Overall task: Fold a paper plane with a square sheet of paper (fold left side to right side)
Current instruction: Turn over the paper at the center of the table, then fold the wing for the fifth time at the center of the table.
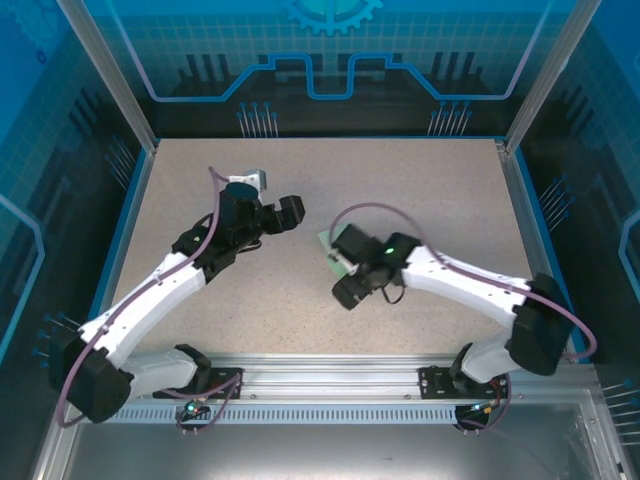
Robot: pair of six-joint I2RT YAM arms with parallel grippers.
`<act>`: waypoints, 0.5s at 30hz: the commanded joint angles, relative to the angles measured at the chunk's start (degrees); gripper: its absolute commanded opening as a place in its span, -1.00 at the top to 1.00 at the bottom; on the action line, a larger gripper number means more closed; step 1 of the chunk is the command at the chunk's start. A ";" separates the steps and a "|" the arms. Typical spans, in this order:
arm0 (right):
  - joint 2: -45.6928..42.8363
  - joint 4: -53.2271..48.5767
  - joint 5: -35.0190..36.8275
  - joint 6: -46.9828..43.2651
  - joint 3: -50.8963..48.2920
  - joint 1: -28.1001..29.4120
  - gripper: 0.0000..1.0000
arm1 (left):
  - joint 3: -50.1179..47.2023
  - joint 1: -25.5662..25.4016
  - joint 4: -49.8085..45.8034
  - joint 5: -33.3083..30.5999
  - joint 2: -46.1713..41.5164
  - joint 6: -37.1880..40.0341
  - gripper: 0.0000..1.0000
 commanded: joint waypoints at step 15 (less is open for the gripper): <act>-8.92 33.13 -43.72 11.97 -25.56 -36.26 -0.57 | 2.57 -3.39 14.70 19.97 30.49 -7.19 -0.72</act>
